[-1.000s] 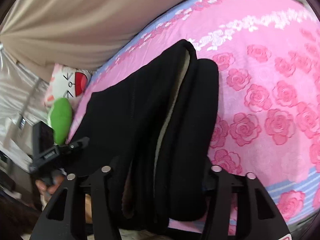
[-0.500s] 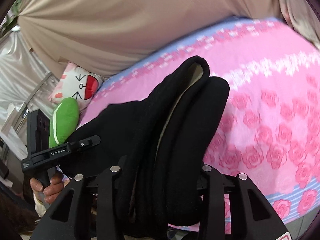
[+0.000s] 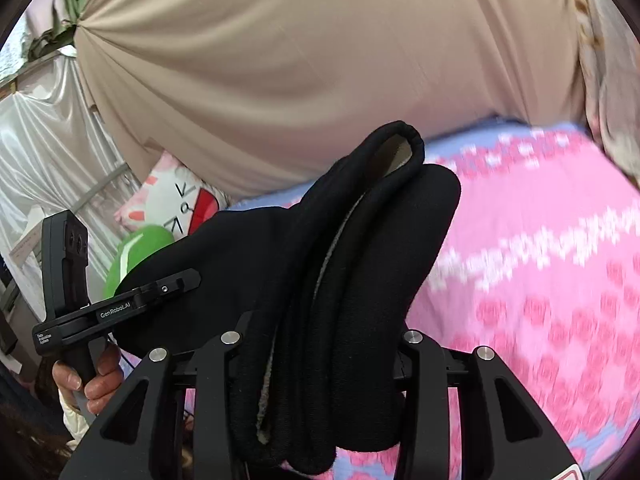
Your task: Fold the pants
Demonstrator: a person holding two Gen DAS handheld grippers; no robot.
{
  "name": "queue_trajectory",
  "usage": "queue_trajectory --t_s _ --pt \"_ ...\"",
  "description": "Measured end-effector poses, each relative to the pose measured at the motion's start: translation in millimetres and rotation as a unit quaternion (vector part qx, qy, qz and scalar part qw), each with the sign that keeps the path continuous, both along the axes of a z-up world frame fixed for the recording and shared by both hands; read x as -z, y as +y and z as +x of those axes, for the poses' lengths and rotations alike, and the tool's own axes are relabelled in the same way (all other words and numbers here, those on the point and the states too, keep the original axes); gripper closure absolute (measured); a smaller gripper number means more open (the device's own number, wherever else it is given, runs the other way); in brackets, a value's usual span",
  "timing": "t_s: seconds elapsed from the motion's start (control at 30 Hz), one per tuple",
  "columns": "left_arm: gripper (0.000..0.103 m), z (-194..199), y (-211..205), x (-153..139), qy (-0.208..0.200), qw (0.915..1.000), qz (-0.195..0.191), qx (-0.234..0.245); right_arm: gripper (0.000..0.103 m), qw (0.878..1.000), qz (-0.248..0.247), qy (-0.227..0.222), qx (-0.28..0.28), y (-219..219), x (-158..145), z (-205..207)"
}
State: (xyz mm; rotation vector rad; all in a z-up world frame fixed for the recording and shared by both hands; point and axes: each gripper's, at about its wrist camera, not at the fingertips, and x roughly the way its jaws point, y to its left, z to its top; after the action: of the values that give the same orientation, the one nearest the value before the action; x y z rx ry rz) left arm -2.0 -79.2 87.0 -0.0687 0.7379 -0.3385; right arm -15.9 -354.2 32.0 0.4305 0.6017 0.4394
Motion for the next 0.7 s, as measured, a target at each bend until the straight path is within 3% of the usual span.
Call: queue_trajectory --t_s 0.33,0.7 --pt "0.085 26 3 -62 -0.081 0.9967 0.004 -0.004 0.066 0.997 -0.002 -0.073 0.010 7 -61 31" --pt "0.084 74 -4 -118 -0.165 0.9862 0.005 -0.003 0.065 0.990 0.004 -0.138 0.024 4 -112 85"
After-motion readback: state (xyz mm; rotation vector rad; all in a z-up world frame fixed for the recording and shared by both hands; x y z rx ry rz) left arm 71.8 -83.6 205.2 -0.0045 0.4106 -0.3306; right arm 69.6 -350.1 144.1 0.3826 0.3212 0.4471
